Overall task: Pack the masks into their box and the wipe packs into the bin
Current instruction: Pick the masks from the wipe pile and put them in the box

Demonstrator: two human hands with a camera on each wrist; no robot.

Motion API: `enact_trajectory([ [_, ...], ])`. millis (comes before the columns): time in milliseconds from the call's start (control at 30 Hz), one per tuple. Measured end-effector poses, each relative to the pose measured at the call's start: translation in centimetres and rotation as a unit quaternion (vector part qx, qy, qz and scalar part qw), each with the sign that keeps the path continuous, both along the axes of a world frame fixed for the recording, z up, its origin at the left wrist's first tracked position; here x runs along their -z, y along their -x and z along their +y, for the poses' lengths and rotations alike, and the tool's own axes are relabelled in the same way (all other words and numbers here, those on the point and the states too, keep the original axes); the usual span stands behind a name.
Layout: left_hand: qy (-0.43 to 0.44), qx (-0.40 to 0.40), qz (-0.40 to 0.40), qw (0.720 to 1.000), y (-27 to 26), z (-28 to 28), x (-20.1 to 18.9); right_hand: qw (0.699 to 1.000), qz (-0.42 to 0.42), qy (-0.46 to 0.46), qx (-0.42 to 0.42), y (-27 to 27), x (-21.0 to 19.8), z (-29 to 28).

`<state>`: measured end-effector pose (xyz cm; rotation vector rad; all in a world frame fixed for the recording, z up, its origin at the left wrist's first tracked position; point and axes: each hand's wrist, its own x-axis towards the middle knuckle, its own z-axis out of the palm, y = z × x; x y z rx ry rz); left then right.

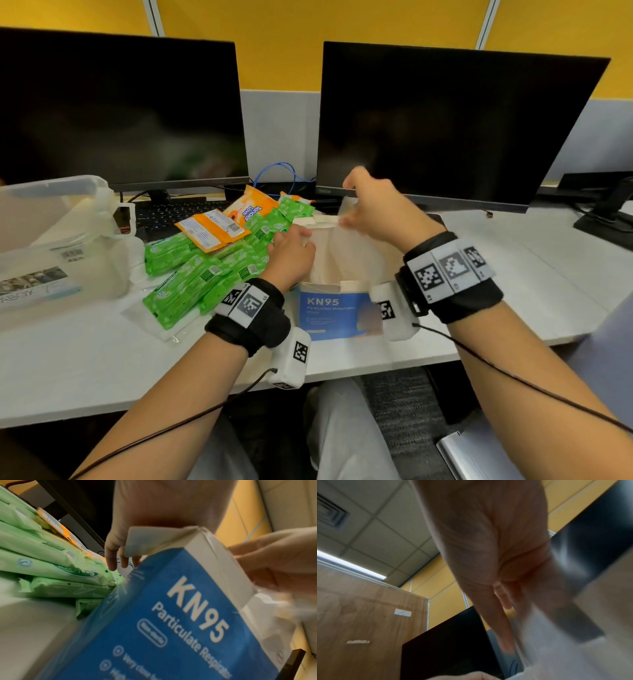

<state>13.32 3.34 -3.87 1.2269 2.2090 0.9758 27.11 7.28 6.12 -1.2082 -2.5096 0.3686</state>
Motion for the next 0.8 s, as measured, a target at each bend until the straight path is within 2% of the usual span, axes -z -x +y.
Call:
enact_trajectory([
  [67,0.004,0.0,0.007,1.0,0.2,0.0,0.0,0.992,-0.099,0.076,-0.004,0.0,1.3,0.2],
  [133,0.004,-0.003,0.011,1.0,0.3,0.0,0.0,0.969,-0.203,0.137,-0.016,-0.2,2.5,0.2],
  [233,-0.003,-0.006,-0.001,1.0,0.4,0.4,0.4,0.956,-0.271,0.111,-0.015,-0.4,3.9,0.2],
  [400,-0.059,-0.027,-0.113,0.991,0.3,0.2,1.0,0.963,-0.247,0.096,0.045,-0.7,3.9,0.2],
  [533,-0.092,-0.029,-0.201,0.975,-0.1,0.2,1.0,0.963,-0.228,0.141,-0.038,1.7,4.6,-1.3],
  [633,-0.099,-0.016,-0.241,0.965,0.0,0.1,0.9,0.958,-0.201,0.19,-0.077,3.1,5.2,-2.0],
  [800,-0.11,0.001,-0.252,0.961,1.0,-1.2,0.4,0.964,-0.157,0.214,-0.029,2.4,4.8,-1.2],
])
